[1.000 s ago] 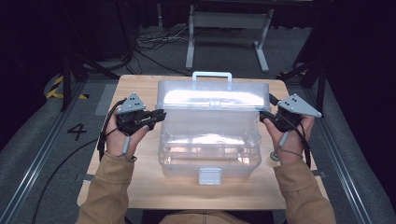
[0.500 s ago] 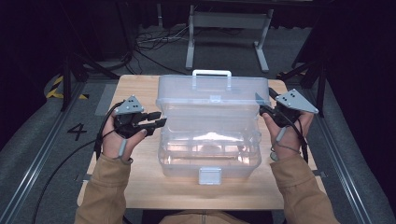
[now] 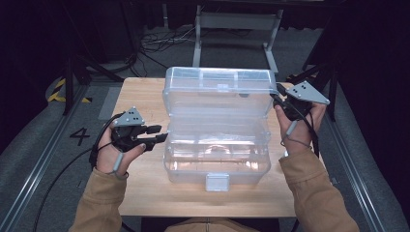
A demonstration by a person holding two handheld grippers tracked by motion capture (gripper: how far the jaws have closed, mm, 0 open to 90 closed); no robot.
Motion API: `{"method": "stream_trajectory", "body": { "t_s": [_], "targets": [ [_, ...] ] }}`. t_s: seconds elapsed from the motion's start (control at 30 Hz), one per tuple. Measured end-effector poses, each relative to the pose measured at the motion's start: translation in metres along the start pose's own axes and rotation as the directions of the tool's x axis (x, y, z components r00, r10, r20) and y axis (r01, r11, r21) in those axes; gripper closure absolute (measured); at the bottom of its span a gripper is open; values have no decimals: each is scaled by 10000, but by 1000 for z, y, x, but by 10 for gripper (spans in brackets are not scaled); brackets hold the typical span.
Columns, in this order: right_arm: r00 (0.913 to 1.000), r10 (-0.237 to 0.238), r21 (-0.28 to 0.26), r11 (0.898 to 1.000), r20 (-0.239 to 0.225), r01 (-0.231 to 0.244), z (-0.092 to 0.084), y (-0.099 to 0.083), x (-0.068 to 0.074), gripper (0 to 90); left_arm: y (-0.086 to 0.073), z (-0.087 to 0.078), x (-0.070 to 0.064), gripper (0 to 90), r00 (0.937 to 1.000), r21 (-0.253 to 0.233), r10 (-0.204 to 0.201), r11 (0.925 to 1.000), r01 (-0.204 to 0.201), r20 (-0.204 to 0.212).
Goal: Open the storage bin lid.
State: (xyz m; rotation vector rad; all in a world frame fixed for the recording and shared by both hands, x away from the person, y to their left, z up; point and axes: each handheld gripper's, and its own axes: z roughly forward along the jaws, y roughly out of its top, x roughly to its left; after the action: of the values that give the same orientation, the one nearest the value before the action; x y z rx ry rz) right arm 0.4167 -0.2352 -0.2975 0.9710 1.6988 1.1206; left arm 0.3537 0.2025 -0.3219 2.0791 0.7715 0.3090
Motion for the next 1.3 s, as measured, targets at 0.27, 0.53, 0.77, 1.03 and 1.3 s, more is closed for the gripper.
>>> {"method": "stream_trajectory", "body": {
  "t_s": [0.27, 0.53, 0.77, 1.03, 1.3],
  "targets": [
    [9995, 270, 451, 9986, -175, -262, 9, 6, -6, 755, -3, 4, -10, 608, 9980, 733, 345, 9966, -384, 534],
    [9986, 432, 925, 9949, -294, -404, 15, 11, -11, 765, -8, 16, -25, 582, 9840, 1651, 893, 9796, -1148, 1543],
    [9971, 635, 1166, 9915, -421, -582, 20, 12, -15, 775, -10, 26, -30, 573, 9745, 2106, 986, 9673, -1415, 2015],
    [9976, 579, 1402, 9888, -383, -520, 26, 16, -17, 783, -13, 37, -35, 567, 9631, 2476, 1128, 9530, -1744, 2444],
    [9964, 737, 1536, 9859, -412, -665, 33, 17, -20, 788, -17, 47, -34, 567, 9606, 2769, 878, 9470, -1627, 2638]
  ]
}}
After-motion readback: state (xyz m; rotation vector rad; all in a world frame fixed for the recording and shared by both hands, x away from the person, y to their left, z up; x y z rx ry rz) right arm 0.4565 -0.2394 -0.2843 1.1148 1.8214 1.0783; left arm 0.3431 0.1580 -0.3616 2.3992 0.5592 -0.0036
